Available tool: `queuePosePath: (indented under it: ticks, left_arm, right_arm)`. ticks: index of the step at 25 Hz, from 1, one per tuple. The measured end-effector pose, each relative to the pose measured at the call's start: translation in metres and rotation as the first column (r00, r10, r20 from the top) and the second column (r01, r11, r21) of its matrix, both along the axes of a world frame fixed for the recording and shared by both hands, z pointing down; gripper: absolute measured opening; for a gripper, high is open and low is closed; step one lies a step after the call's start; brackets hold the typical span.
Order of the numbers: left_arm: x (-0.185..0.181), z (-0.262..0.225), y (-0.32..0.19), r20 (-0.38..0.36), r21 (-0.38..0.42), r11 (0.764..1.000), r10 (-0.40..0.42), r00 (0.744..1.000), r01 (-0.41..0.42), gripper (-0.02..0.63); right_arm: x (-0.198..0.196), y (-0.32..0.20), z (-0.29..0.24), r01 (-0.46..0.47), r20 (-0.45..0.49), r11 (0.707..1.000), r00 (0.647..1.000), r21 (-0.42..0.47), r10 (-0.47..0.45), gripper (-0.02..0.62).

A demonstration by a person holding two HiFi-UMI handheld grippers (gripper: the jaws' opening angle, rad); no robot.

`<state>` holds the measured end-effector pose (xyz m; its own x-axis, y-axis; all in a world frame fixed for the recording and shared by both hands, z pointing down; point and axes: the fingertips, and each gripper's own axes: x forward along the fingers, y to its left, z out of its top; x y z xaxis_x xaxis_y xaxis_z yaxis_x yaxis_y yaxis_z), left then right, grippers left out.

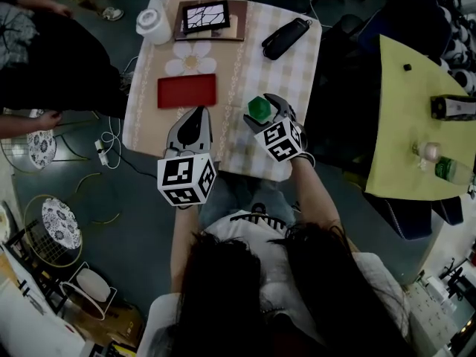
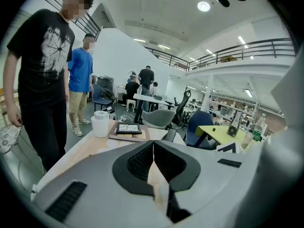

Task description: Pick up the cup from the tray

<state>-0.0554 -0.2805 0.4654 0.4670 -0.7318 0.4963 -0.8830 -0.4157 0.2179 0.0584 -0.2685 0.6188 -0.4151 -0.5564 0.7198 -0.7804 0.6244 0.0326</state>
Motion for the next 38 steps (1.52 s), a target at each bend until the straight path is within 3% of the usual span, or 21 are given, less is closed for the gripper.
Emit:
queuePosePath:
  ticks: [18,23,38]
  left_arm:
    - [-0.019,0.006,0.013,0.005,-0.015,0.998,-0.062,0.998,0.062,0.009]
    - [-0.023,0.008,0.014,0.013,-0.018,0.997,-0.076,0.997,0.076,0.009]
    - [-0.003,-0.016,0.019,-0.002,0.049,0.996,-0.076,0.997,0.076,0.009]
  right_arm:
    - [0.001,-0.001,0.010,-0.040,0.062,0.999,0.997,-0.013,0.040,0.342]
    - [-0.002,-0.007,-0.007,-0.059,0.125,0.998,0.991,0.027,0.055,0.371]
    - [-0.002,0.001,-0.089,-0.064,0.184,0.985,0.982,0.161,0.034,0.374]
